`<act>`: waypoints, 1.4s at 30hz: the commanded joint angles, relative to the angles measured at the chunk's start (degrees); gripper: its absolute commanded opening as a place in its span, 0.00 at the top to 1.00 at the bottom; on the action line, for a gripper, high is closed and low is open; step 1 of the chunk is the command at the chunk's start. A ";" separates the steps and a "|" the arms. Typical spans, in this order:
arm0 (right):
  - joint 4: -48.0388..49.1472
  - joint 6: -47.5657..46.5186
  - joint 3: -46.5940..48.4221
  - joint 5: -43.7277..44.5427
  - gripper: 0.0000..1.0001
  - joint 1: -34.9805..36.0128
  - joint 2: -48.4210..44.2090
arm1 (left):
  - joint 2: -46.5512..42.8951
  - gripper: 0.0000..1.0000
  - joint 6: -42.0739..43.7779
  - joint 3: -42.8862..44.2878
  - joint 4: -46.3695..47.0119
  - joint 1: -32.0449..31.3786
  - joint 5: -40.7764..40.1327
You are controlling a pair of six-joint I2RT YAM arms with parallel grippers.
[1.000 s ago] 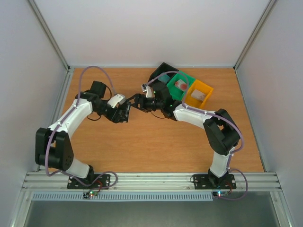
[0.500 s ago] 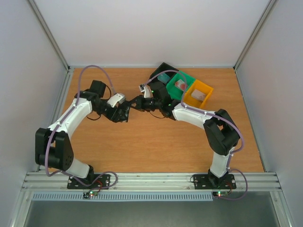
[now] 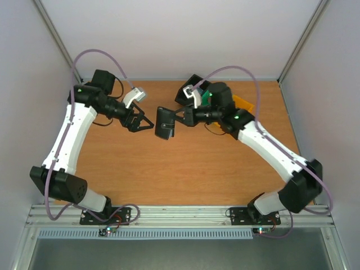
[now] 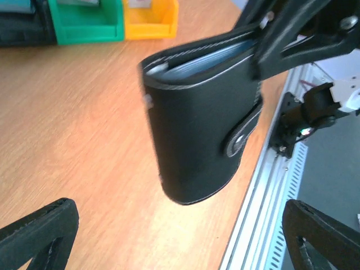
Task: Take the credit cards out of the card holder
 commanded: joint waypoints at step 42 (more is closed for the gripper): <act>-11.01 -24.72 4.41 -7.96 0.82 1.74 -12.25 | -29.75 1.00 -34.16 -36.61 60.62 -15.14 19.91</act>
